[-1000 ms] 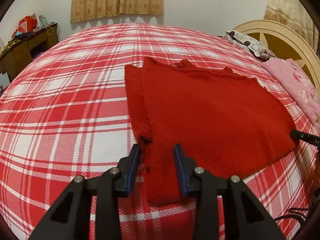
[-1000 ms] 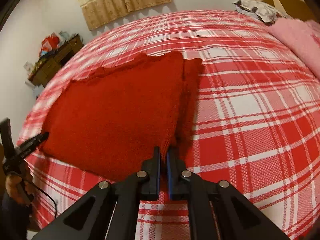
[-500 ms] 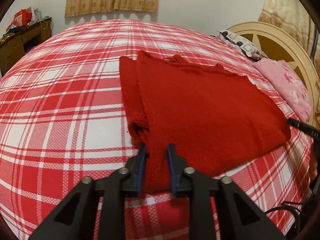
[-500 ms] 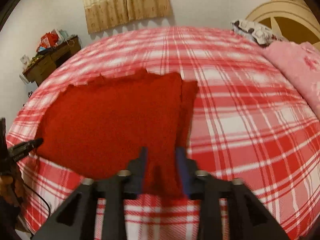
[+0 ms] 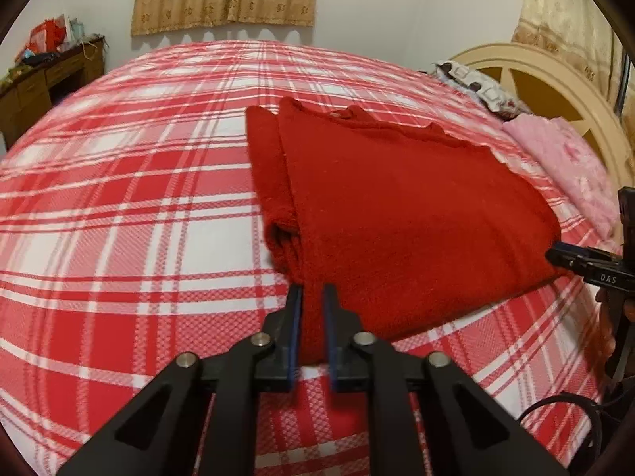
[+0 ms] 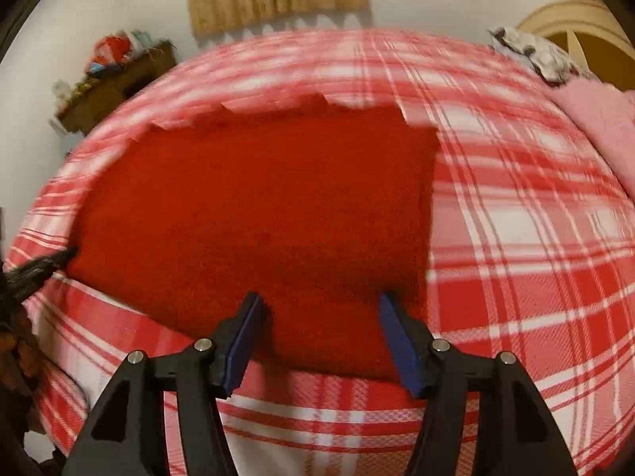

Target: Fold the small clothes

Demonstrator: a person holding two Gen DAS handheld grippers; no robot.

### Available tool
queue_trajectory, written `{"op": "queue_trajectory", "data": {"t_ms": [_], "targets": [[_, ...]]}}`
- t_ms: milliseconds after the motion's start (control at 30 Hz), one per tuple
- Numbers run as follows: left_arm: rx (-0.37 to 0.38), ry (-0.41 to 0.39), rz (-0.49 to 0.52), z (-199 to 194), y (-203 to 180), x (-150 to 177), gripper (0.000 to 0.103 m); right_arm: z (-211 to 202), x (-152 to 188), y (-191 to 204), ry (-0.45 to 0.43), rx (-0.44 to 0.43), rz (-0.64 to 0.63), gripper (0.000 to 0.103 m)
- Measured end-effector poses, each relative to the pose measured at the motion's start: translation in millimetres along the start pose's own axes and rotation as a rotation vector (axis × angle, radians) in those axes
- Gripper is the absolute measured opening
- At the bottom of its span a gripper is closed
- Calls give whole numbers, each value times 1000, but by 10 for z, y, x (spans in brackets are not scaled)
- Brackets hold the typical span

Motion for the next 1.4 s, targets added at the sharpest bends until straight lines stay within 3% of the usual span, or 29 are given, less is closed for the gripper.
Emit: {"op": "queue_trajectory", "data": {"t_ms": [100, 167, 400, 467, 800, 867, 967, 1167, 1267, 1400], "targets": [[-29, -17, 16, -71, 15, -18, 31, -73, -29, 86, -20, 11, -27, 62], [-69, -31, 39, -106, 31, -28, 57, -107, -63, 170, -33, 16, -56, 62], [-119, -13, 34, -84, 192, -64, 67, -65, -163, 511, -44, -1, -121, 62], [-143, -7, 33, -71, 232, -67, 76, -20, -165, 649, -44, -6, -157, 62], [-150, 12, 35, -109, 338, -62, 81, 180, -119, 823, 4, 2, -189, 62], [-161, 5, 37, -153, 399, -73, 82, 272, -83, 791, 41, 7, -182, 66], [-179, -13, 28, -214, 534, -105, 92, 256, -82, 771, 21, 4, -164, 67], [-187, -75, -8, -310, 858, -261, 98, 171, -103, 1070, -19, 34, -257, 67], [-161, -100, -36, -311, 988, -356, 98, 137, -112, 1353, -50, 10, -341, 67], [-59, -92, -79, -230, 1051, -458, 98, 202, -98, 1779, -62, -6, -464, 67]]}}
Point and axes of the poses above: each gripper's, at about its wrist camera, not at the fingertips, and z roughly the way its jaws point, y to its left, x to its underside, the point moved 5 cm from there along z, roughly the way its jaws point, and after that the axes turned 5 degrees about -x, right-handed, at the moved point
